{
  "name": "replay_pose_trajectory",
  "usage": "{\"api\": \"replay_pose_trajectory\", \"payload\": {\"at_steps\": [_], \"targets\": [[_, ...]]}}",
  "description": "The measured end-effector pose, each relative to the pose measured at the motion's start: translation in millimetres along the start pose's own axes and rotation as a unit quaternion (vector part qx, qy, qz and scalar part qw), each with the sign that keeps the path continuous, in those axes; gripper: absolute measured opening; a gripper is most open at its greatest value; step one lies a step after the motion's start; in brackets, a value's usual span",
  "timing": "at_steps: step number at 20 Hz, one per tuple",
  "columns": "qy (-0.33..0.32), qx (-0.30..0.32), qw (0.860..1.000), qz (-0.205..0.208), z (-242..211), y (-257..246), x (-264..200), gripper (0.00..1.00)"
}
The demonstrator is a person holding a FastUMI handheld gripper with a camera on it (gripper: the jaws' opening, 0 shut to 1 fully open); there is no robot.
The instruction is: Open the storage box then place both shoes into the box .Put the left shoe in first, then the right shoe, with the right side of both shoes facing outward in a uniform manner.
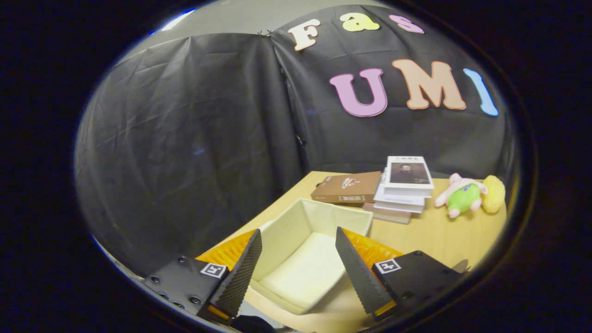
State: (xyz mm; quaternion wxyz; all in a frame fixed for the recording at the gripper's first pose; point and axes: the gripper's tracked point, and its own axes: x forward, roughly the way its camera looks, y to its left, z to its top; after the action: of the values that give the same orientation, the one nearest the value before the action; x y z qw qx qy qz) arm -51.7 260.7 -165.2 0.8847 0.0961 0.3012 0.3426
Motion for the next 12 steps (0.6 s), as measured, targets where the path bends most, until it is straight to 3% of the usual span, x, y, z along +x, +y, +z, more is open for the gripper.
{"api": "replay_pose_trajectory", "payload": {"at_steps": [6, 12], "targets": [[0.010, -0.009, 0.997, -0.076, -21.5, -82.1, -39.0, 1.00], [0.044, 0.017, 0.992, -0.120, -67.7, -139.5, -60.0, 1.00]]}}
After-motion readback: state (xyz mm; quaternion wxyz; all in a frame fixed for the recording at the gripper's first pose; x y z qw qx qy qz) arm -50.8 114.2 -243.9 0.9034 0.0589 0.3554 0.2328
